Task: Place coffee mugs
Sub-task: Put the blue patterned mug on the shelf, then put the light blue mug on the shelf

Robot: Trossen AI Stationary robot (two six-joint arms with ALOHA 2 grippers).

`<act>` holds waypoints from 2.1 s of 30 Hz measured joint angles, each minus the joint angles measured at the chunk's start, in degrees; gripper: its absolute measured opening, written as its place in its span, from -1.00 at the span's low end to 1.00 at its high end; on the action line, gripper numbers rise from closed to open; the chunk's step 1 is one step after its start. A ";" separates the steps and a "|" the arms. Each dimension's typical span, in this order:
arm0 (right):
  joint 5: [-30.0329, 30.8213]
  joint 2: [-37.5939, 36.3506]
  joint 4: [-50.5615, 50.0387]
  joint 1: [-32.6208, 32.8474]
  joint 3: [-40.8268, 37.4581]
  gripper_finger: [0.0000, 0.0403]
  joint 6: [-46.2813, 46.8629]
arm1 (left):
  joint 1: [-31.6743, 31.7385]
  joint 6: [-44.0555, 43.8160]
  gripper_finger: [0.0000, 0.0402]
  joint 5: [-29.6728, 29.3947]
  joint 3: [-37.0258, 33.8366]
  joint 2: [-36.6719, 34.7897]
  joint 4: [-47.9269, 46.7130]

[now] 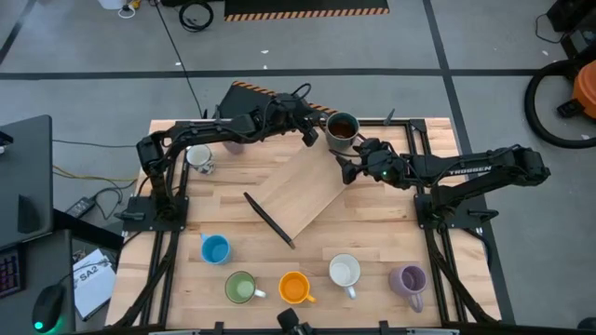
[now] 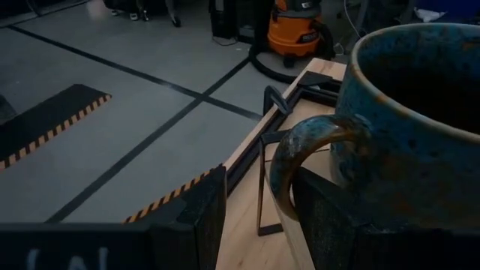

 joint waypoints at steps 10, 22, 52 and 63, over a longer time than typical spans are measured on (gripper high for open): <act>2.95 0.04 -2.35 -0.98 0.00 0.82 -0.64 | 0.00 -0.64 -0.20 0.24 -0.01 0.00 -0.06; 2.49 1.35 3.31 -4.40 0.00 0.82 -5.49 | 0.02 -0.52 -0.20 0.29 -0.07 0.02 3.28; -3.40 3.82 7.18 -9.83 0.02 0.82 -7.58 | 0.05 3.93 -0.20 -0.85 -0.07 0.02 3.31; -5.13 -1.07 -7.29 -8.17 4.12 0.82 -6.35 | 0.06 4.53 -0.20 -0.84 0.00 -4.51 -6.54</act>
